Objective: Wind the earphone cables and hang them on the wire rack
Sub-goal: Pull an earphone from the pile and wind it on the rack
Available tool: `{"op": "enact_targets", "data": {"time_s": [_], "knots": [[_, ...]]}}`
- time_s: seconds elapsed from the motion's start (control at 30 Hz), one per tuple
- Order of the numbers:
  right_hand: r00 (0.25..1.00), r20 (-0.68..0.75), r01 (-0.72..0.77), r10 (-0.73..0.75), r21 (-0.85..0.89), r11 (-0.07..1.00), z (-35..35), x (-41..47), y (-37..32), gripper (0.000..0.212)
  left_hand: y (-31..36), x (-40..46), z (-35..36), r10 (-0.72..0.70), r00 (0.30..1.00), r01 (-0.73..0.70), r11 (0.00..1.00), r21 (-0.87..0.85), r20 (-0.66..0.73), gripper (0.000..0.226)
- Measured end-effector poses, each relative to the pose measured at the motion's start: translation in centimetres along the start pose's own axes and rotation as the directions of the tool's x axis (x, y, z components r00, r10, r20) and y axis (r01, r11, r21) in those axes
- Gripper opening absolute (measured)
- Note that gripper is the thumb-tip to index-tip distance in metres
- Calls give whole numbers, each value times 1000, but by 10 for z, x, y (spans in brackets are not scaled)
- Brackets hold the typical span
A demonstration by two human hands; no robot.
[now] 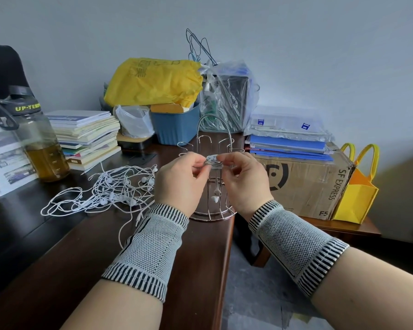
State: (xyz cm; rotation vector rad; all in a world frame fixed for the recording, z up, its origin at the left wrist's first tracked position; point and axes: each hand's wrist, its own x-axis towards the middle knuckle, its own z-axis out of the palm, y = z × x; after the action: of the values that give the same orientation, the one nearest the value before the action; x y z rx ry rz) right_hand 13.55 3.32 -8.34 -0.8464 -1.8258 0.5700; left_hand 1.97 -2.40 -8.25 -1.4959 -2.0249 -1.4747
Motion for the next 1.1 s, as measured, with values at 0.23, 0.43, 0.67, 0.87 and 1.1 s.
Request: {"op": "enact_targets", "data": {"time_s": [0.23, 0.43, 0.67, 0.87, 1.1], "knots": [[1000, -18, 2, -1, 26, 1000, 1, 2, 2, 13, -3, -2, 0, 108, 991, -101, 991, 84, -81, 7], [1000, -21, 3, -2, 45, 999, -2, 1, 0, 12, -1, -2, 1, 114, 990, -107, 991, 85, -81, 10], [981, -42, -186, 190, 88, 979, 3, -20, 17, 14, -1, -3, 3, 36, 999, -36, 999, 21, -20, 9], [973, 60, -223, 223, -10, 975, 21, -31, 12, 22, -7, -2, 5, 25, 1000, -24, 999, -23, 12, 8], [948, -64, -313, 311, -33, 949, 27, -32, 11, 9, -9, -1, 7, 2, 999, 0, 998, -69, 32, 6]]}}
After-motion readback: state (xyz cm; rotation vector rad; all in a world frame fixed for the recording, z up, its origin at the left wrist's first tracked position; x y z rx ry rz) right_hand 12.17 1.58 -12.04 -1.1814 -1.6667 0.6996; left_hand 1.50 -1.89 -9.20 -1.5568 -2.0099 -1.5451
